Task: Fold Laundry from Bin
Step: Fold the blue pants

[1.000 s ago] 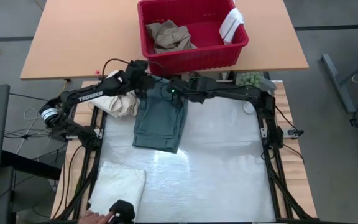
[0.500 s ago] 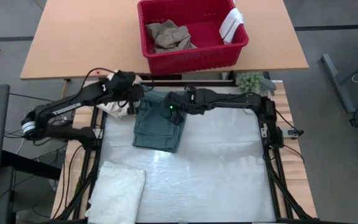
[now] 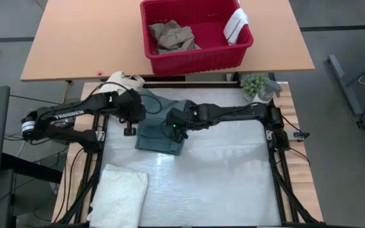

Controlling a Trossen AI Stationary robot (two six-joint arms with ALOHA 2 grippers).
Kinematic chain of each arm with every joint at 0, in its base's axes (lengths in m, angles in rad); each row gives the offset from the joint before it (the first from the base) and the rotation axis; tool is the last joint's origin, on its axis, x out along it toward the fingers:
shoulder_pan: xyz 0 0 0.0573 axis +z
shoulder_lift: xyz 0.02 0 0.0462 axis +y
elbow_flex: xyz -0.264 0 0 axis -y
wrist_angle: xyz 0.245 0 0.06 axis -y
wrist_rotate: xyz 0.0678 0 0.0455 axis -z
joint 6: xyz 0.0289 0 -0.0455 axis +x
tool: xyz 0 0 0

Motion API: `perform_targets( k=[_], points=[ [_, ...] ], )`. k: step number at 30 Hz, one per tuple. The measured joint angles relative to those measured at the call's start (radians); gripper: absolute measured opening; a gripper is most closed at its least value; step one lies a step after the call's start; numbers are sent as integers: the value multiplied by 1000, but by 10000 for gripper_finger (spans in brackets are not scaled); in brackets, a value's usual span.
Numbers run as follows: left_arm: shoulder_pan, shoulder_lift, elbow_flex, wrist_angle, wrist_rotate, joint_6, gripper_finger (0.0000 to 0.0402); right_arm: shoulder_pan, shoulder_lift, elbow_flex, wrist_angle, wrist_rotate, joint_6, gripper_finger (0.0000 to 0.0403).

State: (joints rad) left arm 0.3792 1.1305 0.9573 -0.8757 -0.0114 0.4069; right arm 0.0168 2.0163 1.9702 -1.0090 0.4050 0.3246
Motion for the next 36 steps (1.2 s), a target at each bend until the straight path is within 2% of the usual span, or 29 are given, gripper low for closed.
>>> perform_targets(
  k=[8, 12, 15, 18, 21, 26, 30, 32, 34, 36],
  points=[
    [-59, 0, -62, 18, 16, -32, 2, 32, 1, -51, 26, -88, 14, 24],
    [-79, 0, -64, 16, 45, -27, 2, 33, 1, -58, 23, -144, 8, 50],
    [-81, 0, -64, 19, 29, -25, 2, 33, 1, -64, 11, -157, 3, 67],
    [-81, 0, -64, 17, 24, 1, 9, 33, 1, -64, 19, -215, -24, 81],
    [-81, 0, -64, 14, 41, 10, 32, 28, 1, -64, 19, -252, -29, 96],
    [-81, 0, -64, 4, 214, 16, 88, 28, 1, -63, 23, -258, -46, 129],
    [-82, 0, -64, 4, 286, 11, 131, 24, 1, -63, 41, -262, -46, 155],
    [-82, 0, -64, 7, 262, 10, 148, 20, 1, -63, 85, -270, -47, 165],
    [-82, 0, -61, 18, 176, -22, 159, 16, 1, -63, 145, -263, -50, 171],
    [-78, -5, -56, 61, 78, -65, 163, 14, 1, -75, 241, -194, -57, 172]
  ],
)
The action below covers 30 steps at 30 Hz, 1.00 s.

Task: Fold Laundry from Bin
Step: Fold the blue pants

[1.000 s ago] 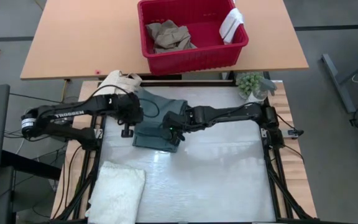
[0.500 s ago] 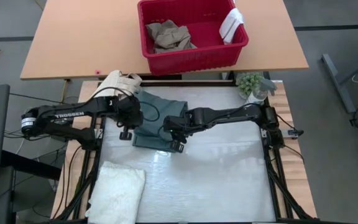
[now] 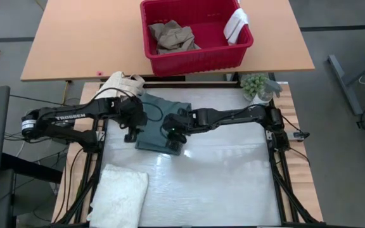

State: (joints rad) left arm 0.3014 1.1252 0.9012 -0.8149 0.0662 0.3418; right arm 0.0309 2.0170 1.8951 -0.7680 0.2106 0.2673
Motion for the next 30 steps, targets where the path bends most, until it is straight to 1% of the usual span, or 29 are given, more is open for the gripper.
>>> perform_targets(
  k=[1, 2, 5, 9, 12, 14, 16, 19, 21, 23, 25, 30],
  points=[
    [7, -13, -1, 37, -19, -19, 163, -3, -1, -15, 67, 43, -3, 171],
    [13, -31, -9, 99, -14, -42, 164, -8, -1, -26, 113, 68, -4, 168],
    [50, -81, -63, 327, 67, -160, 164, -28, 0, -65, 220, 72, 20, 159],
    [116, -168, -204, 603, 108, -358, 164, -44, -2, -172, 358, 81, 46, 149],
    [163, -237, -322, 715, 113, -492, 165, -59, -1, -232, 436, 66, 51, 143],
    [177, -260, -395, 749, 122, -571, 165, -72, -2, -268, 477, 47, 78, 137],
    [176, -266, -453, 799, 139, -629, 165, -81, -2, -308, 480, 45, 100, 131],
    [153, -248, -510, 830, 121, -673, 165, -88, 2, -353, 463, 46, 103, 123],
    [137, -226, -539, 822, 70, -698, 165, -95, 0, -379, 471, 45, 114, 120],
    [130, -208, -551, 820, 42, -707, 165, -101, -1, -409, 468, 18, 139, 119],
    [123, -189, -559, 828, 31, -714, 165, -104, 0, -447, 469, -8, 161, 118],
    [114, -103, -591, 825, 8, -767, 165, -109, 0, -506, 461, -26, 201, 118]
  ],
)
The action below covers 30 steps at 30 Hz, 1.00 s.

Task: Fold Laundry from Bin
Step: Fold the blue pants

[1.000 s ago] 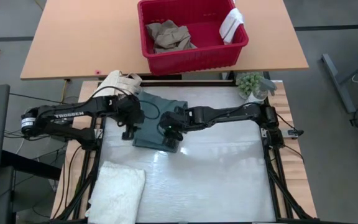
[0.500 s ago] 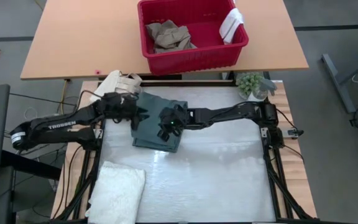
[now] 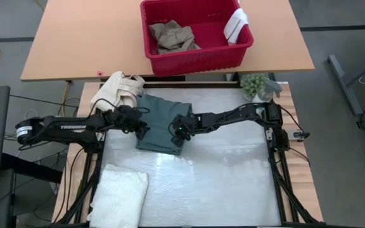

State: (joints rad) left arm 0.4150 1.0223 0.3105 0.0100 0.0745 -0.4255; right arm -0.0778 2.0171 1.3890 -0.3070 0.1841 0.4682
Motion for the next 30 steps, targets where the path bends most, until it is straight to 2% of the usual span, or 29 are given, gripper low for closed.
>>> perform_targets(
  k=[9, 20, 25, 30],
  points=[
    [-43, 153, -8, 70, 31, -83, 165, 3, -2, -27, -1, -47, 3, 118],
    [-149, 287, -5, 322, 37, -240, 164, 12, -14, -27, -139, -52, 7, 118],
    [-139, 235, 44, 355, 119, -297, 164, 12, -110, -30, -146, -48, 19, 118],
    [-116, 129, 104, 334, 143, -247, 166, -12, -228, -27, -243, -29, 130, 119]
  ],
)
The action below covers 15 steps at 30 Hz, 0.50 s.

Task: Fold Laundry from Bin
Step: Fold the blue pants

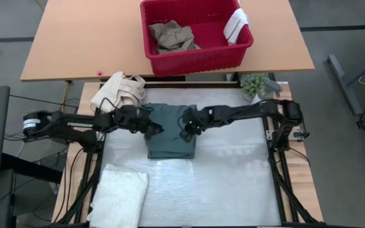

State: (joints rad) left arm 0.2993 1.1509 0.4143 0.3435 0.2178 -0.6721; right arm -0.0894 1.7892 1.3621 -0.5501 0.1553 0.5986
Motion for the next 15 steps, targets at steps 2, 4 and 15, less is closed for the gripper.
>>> perform_targets(
  k=[2, 4, 15],
  points=[
    [10, -53, 15, 1, 46, 16, 173, -12, -34, -1, -50, 0, 62, 127],
    [25, -114, 31, -36, 113, 16, 186, -19, -71, -1, -99, 0, 86, 147],
    [80, -350, 75, -581, 218, -12, 261, -33, -74, 0, -157, 1, 310, 303]
  ],
)
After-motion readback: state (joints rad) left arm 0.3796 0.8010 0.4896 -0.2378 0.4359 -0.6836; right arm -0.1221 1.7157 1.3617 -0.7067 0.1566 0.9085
